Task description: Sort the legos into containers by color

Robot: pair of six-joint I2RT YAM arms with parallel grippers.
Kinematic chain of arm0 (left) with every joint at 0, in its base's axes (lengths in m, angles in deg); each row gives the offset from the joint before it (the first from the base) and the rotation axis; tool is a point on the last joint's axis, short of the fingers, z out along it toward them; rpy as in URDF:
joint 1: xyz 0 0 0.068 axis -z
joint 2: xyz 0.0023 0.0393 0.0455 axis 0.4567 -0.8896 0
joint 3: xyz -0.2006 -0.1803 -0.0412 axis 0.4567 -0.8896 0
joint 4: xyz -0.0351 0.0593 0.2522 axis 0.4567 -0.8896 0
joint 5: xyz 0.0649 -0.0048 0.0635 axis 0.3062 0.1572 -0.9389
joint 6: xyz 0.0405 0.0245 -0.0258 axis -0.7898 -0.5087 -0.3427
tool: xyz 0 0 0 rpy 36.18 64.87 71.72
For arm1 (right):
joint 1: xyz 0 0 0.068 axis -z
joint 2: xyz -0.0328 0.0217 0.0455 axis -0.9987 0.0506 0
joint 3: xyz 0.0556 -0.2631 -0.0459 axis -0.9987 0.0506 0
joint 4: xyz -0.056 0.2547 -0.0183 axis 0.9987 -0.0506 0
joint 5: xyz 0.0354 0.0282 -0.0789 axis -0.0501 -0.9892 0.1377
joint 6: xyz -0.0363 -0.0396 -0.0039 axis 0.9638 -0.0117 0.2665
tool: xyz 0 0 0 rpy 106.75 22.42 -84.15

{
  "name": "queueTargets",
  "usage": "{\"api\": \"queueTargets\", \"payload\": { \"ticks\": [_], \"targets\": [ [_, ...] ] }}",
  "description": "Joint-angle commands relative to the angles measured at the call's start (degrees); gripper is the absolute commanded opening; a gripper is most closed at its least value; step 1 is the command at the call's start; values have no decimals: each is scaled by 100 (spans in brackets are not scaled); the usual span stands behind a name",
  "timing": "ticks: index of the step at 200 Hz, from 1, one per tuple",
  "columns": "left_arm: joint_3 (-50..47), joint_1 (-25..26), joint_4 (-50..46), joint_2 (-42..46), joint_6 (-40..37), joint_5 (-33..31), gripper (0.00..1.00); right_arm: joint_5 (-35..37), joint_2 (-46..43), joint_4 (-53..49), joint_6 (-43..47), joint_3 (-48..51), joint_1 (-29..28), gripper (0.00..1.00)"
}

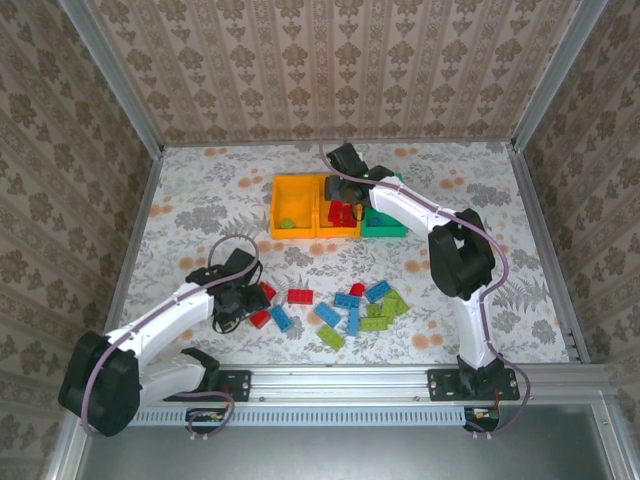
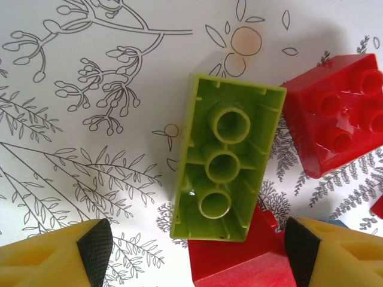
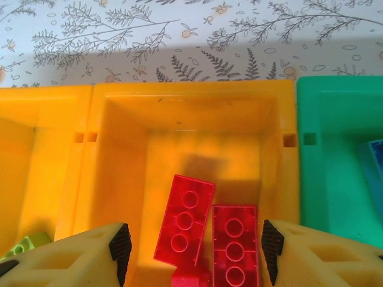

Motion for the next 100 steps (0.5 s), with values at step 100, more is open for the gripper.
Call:
{"api": "queueTargets", "payload": {
  "ticks": [100],
  "targets": [
    [22, -712, 676, -644, -1052, 14, 59, 368, -1105, -282, -1, 1104, 21, 66]
  ]
}}
